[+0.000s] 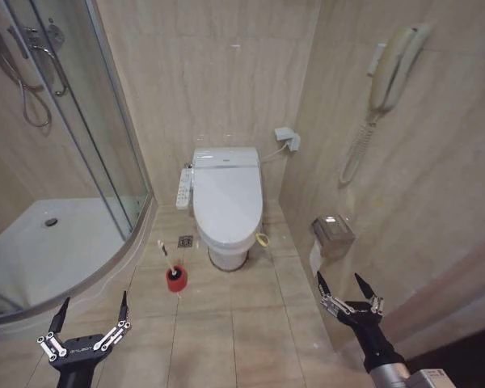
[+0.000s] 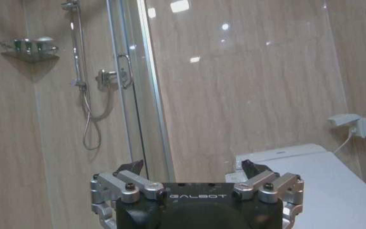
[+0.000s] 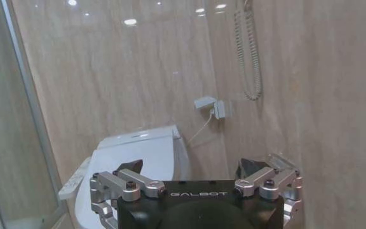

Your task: Open the toilet lid, clean the toilet bowl with a toilet brush, close the toilet lid, and flush.

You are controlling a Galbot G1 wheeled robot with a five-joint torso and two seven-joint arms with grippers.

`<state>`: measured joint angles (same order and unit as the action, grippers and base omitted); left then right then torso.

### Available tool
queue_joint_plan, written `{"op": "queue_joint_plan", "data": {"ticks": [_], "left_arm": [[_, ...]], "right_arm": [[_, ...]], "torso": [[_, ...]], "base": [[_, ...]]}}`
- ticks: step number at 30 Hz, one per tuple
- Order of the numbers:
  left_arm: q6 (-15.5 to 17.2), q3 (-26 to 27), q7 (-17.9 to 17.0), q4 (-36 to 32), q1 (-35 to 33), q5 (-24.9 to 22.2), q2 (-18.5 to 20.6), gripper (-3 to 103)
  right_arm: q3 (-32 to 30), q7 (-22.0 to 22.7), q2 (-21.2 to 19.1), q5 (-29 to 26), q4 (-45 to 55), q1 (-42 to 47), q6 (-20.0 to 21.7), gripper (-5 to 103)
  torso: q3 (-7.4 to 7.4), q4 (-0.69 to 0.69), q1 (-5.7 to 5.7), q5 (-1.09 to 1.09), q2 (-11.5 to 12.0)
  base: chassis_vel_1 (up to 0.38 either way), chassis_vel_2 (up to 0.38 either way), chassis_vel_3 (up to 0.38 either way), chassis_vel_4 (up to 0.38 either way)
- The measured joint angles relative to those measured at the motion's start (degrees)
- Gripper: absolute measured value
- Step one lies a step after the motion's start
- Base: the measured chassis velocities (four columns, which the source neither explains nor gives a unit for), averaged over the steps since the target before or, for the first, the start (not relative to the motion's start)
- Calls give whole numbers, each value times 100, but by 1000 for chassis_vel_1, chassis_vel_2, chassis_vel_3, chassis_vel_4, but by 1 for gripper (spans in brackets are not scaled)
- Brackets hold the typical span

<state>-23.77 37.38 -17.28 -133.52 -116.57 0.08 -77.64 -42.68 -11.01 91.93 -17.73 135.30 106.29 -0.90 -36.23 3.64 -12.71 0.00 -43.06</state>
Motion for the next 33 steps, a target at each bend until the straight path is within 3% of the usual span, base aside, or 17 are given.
{"op": "queue_joint_plan", "data": {"ticks": [33], "left_arm": [[0,0,0,0,2,0,0,100]], "right_arm": [[0,0,0,0,0,-1,0,100]], "torso": [[-2,1,-4,0,3]], "base": [[-1,-5,-5,1]]}}
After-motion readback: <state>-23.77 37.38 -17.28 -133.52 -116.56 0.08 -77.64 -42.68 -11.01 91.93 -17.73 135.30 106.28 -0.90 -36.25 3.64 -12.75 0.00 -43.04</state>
